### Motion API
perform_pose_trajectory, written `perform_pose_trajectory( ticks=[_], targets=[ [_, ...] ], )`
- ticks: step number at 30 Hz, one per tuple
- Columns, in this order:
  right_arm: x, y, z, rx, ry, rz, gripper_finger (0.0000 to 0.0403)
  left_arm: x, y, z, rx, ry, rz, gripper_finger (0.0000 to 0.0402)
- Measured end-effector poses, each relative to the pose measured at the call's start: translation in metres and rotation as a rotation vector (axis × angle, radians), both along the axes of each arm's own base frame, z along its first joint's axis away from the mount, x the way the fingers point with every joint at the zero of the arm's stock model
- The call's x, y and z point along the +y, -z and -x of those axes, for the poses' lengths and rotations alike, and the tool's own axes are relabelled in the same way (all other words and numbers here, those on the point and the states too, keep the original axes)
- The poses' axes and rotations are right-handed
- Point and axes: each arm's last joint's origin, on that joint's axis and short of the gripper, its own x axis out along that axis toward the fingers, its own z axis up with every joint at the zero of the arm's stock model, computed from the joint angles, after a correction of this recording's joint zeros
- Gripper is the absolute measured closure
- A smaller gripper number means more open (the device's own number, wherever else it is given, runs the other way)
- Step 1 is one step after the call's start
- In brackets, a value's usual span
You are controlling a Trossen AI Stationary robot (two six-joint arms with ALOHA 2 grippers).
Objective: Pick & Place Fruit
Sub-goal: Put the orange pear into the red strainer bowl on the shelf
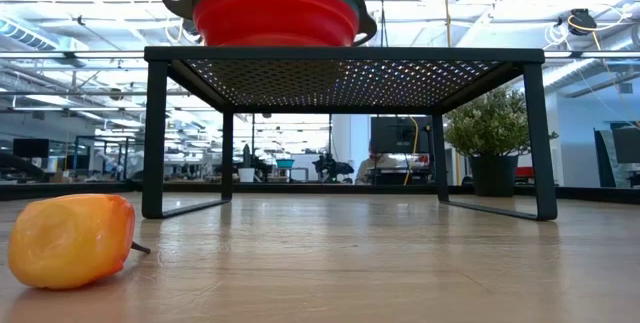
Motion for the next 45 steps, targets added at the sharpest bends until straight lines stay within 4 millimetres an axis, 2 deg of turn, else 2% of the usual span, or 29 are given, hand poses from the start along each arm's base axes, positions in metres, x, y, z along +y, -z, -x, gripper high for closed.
perform_pose_trajectory(
  ticks=[19, 32, 35, 45],
  targets=[
    [0.0, 0.0, 0.0, -0.005, 0.0, 0.0, 0.0399, 0.004, -0.001, -0.009, -0.059, -0.045, -0.016, 0.0158],
    [0.0, 0.0, 0.0, -0.004, 0.0, -0.001, 0.0399, 0.005, -0.001, -0.009, 0.019, 0.013, 0.021, 0.0159],
    [0.0, 0.0, 0.0, -0.004, 0.0, -0.001, 0.0399, 0.005, -0.001, -0.009, 0.019, 0.011, 0.021, 0.0178],
    [0.0, 0.0, 0.0, -0.004, 0.0, -0.001, 0.0399, 0.005, -0.001, -0.011, -0.022, -0.008, 0.002, 0.0284]
  ],
)
